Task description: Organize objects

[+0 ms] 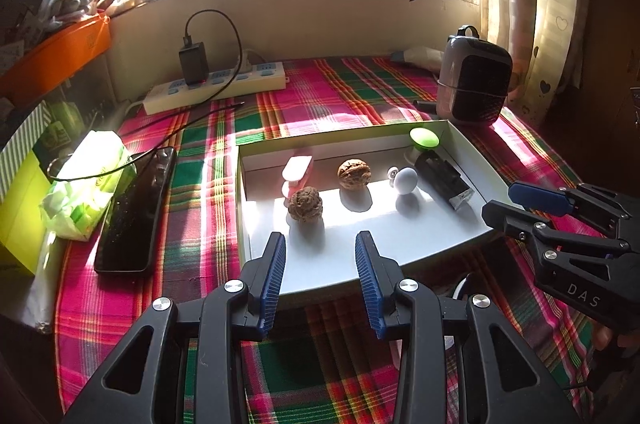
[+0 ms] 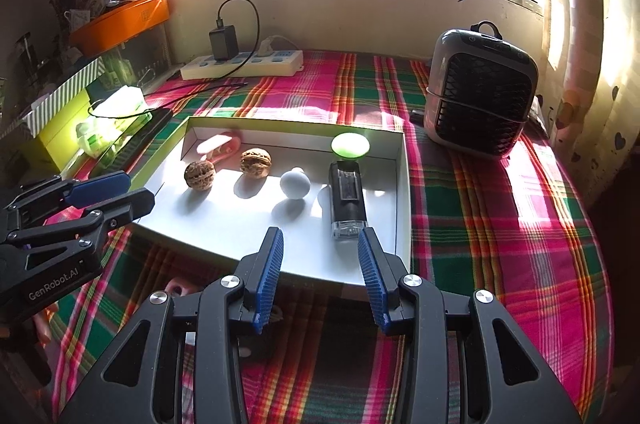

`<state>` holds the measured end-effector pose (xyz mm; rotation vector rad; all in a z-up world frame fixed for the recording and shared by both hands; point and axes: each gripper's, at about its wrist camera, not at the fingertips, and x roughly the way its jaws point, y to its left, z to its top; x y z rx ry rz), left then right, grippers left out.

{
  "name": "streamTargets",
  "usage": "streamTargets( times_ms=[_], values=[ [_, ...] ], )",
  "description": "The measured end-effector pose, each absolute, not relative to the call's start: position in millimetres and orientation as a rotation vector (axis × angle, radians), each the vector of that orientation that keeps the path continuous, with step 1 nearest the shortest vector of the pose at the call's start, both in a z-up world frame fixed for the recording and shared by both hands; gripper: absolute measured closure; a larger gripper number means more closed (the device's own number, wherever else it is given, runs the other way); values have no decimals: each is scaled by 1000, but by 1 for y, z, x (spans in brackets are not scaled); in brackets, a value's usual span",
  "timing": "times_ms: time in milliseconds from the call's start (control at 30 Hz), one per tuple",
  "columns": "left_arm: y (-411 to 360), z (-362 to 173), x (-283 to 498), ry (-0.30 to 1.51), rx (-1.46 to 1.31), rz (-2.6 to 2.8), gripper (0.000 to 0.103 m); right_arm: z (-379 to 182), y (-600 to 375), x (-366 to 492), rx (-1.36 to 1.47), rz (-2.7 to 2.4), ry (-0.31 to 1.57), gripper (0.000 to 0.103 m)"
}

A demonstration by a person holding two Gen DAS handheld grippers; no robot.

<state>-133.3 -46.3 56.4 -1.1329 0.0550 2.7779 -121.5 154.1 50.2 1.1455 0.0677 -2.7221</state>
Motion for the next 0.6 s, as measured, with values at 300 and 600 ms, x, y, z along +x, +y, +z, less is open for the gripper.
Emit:
streamTargets(
  times_ms=[300, 600],
  values=[
    [-42, 50, -112, 50, -1129, 2749, 69, 50, 153, -101, 1122, -2726, 70, 63],
    [-42, 38, -95, -21, -1141, 2696, 69, 45, 158, -84, 1118, -2717, 43, 63]
  ],
)
